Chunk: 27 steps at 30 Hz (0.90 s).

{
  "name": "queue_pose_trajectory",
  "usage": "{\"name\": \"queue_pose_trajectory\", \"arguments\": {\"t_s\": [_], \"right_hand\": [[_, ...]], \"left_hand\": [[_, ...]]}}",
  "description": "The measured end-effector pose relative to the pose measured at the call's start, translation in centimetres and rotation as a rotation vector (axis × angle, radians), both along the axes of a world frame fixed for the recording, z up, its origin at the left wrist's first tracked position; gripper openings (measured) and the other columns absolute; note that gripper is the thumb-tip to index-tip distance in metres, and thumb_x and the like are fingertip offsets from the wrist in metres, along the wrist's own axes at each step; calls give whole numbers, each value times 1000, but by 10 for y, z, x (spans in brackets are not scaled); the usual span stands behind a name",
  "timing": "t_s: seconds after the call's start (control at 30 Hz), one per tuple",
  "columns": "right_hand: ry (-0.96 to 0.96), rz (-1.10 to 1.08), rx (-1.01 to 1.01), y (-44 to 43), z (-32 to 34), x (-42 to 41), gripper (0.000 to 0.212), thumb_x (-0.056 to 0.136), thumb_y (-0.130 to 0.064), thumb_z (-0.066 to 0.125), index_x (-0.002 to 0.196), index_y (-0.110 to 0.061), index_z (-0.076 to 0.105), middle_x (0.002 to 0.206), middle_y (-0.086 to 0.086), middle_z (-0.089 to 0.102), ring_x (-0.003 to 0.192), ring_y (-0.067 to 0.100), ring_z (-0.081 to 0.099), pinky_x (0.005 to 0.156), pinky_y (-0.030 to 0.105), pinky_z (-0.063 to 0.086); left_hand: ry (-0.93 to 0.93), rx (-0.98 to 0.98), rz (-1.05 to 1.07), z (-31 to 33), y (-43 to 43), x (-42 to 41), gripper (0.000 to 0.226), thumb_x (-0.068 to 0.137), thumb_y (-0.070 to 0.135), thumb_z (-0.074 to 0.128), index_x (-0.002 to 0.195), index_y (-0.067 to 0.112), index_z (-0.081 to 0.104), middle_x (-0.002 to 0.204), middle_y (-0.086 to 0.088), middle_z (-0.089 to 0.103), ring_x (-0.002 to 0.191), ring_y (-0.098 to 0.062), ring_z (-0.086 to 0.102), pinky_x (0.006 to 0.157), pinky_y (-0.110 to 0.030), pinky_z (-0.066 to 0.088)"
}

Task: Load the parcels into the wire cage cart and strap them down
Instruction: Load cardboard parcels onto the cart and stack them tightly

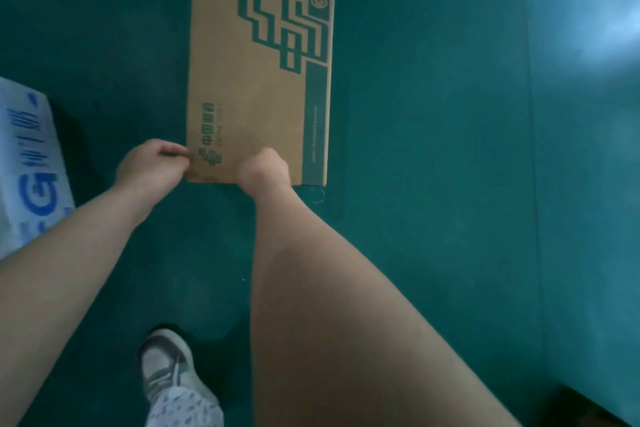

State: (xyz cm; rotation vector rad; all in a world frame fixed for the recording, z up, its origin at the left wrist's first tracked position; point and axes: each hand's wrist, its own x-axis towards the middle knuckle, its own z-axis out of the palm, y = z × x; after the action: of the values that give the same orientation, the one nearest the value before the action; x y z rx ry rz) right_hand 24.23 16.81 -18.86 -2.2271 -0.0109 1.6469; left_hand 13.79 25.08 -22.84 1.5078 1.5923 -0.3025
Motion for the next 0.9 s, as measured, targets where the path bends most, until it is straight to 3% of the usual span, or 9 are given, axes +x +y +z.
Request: {"name": "queue_pose_trajectory", "arguments": {"t_s": [0.07, 0.17, 0.3, 0.37, 0.43, 0.53, 0.63, 0.77, 0.9], "right_hand": [[-1, 14, 25, 4, -5, 6, 26, 96, -8, 42, 116, 2, 55, 99, 13, 54, 85, 24, 48, 72, 29, 41], [-9, -6, 32, 11, -13, 11, 23, 96, -11, 45, 113, 0, 56, 102, 13, 57, 89, 26, 54, 72, 31, 45], [-47, -33, 13, 9, -23, 18, 14, 97, -13, 45, 87, -5, 49, 77, 5, 49, 67, 18, 47, 54, 26, 39], [-110, -80, 0, 3, -30, 20, 15, 96, -11, 44, 104, -4, 54, 93, 8, 58, 80, 23, 55, 63, 27, 44], [-158, -164, -8, 1, -35, 17, 24, 94, -10, 43, 115, -4, 54, 113, 13, 59, 101, 29, 59, 83, 32, 48], [-232, -203, -47, 1, -38, 13, 28, 94, -13, 41, 118, -6, 54, 122, 13, 56, 111, 32, 55, 102, 41, 39], [-374, -212, -165, -1, -47, 16, 32, 95, -18, 39, 124, -9, 51, 130, 12, 51, 122, 30, 46, 105, 42, 28], [-554, -247, -273, -2, -50, 22, 47, 95, -25, 46, 136, -11, 28, 146, 13, 22, 131, 29, 25, 102, 47, 28], [-421, -421, -260, 0, -55, 28, 69, 96, -38, 40, 149, -10, 6, 154, 11, 10, 138, 35, 18, 108, 51, 22]], "left_hand": [[18, -3, 34, -12, -6, 5, 32, 88, 17, 55, 120, 20, 55, 120, -6, 57, 100, -23, 52, 83, -35, 43], [27, -32, 123, -25, -15, 7, 57, 88, 23, 61, 139, 14, 38, 135, -9, 48, 117, -27, 49, 88, -32, 40], [34, -57, 246, -39, -26, 16, 47, 91, 20, 51, 135, 9, 39, 132, -10, 51, 116, -28, 51, 82, -28, 37], [31, -74, 265, -44, -29, 19, 42, 91, 21, 46, 131, 10, 42, 124, -8, 54, 108, -28, 53, 84, -32, 43], [16, -98, 276, -47, -27, 19, 39, 91, 20, 43, 129, 11, 40, 114, -4, 51, 100, -25, 52, 82, -32, 44], [-2, -116, 238, -46, -26, 21, 38, 90, 18, 44, 127, 12, 40, 109, -3, 50, 93, -24, 49, 79, -32, 42], [4, -124, 183, -41, -22, 22, 36, 91, 16, 44, 127, 12, 41, 107, -1, 47, 92, -22, 45, 77, -30, 40], [-24, -157, 187, -38, -18, 26, 38, 88, 15, 49, 126, 12, 41, 104, 1, 45, 91, -19, 43, 75, -29, 35], [-84, -218, 181, -32, -18, 21, 41, 84, 26, 56, 122, 15, 43, 110, 0, 51, 96, -19, 47, 79, -30, 35]]}}
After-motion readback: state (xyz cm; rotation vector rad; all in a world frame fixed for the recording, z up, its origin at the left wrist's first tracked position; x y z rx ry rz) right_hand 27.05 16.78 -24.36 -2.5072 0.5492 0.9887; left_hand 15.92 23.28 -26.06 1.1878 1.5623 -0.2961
